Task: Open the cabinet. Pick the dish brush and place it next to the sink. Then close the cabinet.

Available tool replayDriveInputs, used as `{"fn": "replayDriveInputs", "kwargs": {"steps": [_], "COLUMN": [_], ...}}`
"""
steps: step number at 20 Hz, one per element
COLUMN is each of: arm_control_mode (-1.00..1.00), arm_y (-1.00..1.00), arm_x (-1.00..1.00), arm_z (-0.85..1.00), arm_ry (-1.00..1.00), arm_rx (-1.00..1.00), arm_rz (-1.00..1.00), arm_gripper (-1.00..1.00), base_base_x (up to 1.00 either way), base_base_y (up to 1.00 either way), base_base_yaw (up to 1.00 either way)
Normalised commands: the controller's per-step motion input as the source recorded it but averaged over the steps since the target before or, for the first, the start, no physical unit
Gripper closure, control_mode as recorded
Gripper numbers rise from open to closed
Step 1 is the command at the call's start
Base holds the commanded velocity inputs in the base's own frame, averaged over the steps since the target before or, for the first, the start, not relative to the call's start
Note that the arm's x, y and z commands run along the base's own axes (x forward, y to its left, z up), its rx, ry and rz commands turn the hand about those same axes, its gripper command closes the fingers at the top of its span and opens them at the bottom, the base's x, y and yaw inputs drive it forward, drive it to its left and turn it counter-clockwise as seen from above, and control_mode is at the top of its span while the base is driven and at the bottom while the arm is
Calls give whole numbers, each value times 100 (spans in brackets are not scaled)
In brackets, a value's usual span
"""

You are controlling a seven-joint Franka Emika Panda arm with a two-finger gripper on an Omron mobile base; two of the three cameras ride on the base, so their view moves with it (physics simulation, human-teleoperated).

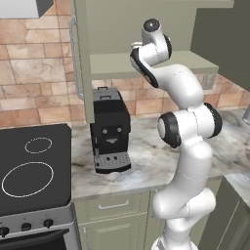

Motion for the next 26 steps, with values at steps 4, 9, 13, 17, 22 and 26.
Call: {"fn": "replayDriveInputs", "kwargs": {"steps": [4,9,13,17,22,26], "arm_control_mode": [-100,-100,-100,-100,-100,-100], "arm_y": [-1,0,0,0,0,1], "arm_x": [13,1,-2,-2,0,0], "arm_z": [-2,-6,-8,-8,-10,-11], "arm_ry": [0,0,0,0,0,0], "arm_rx": [6,5,4,2,2,3], "arm_rz": [-1,-4,-6,-8,-9,-10], "arm_gripper": [-100,-100,-100,-100,-100,100], "base_base_x": [0,0,0,0,0,0], "base_base_y": [0,0,0,0,0,0], "base_base_yaw": [0,0,0,0,0,0]}}
